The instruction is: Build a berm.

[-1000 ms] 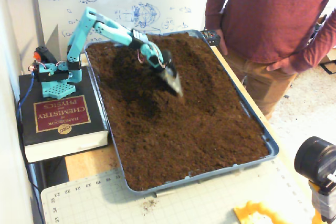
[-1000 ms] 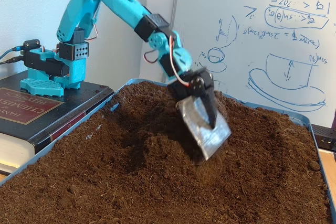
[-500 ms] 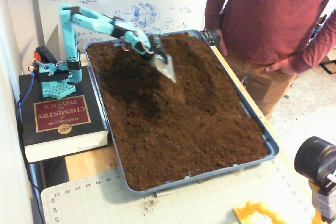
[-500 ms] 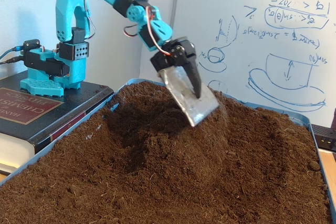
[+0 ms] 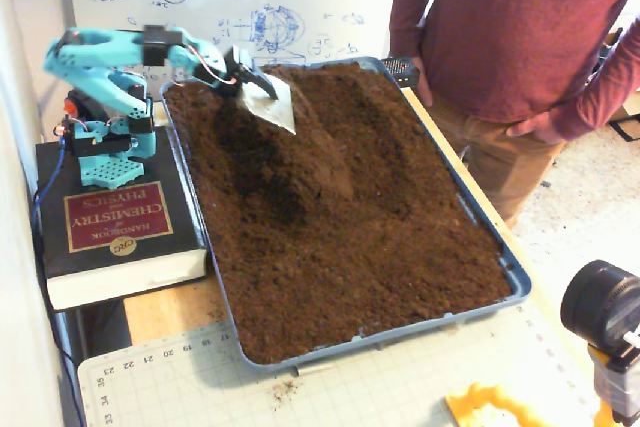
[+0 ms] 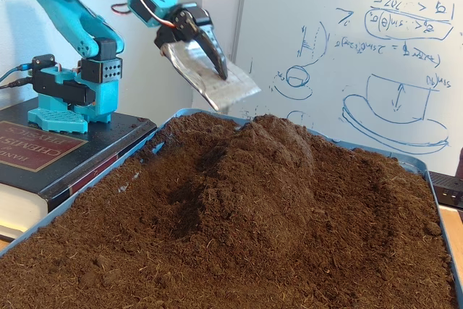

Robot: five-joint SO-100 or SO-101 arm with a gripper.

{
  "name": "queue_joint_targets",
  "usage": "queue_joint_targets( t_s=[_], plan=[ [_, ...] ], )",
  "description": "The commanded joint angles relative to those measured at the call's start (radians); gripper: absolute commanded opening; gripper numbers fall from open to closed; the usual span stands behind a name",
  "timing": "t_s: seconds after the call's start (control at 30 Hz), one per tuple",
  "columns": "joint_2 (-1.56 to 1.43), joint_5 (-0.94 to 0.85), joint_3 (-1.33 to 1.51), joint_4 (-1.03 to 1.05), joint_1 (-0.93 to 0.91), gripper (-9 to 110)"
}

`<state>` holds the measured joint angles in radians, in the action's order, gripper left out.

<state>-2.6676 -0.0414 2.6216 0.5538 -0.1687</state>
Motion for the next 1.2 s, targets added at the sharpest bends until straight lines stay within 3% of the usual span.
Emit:
queue_joint_targets(
  t_s=[0.0, 0.27, 0.6, 0.9, 1.17],
  plan=[
    [-0.097, -0.038, 0.002, 0.17, 0.032, 0],
    [-0.11, -0.186, 0.155, 0.503, 0.173, 1],
    [0.336, -0.179, 0.221, 0.503, 0.308, 1],
    [0.83, -0.186, -0.011, 0.391, 0.318, 1],
    [0.857, -0.186, -0.091, 0.308, 0.319, 1]
  ],
)
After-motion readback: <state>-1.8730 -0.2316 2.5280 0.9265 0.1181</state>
